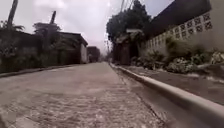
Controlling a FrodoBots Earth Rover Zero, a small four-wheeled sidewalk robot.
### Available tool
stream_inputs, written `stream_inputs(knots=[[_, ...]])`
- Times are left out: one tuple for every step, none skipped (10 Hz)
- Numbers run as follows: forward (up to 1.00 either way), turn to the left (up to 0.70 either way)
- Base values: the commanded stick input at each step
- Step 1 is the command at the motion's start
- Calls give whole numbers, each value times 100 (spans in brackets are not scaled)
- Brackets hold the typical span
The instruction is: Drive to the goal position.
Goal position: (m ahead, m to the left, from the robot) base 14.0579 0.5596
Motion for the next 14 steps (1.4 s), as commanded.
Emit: stream_inputs(knots=[[100,0],[100,0],[100,0],[100,0],[100,0],[100,0],[100,0],[100,0],[100,0],[100,0],[100,0],[100,0],[100,0],[100,0]])
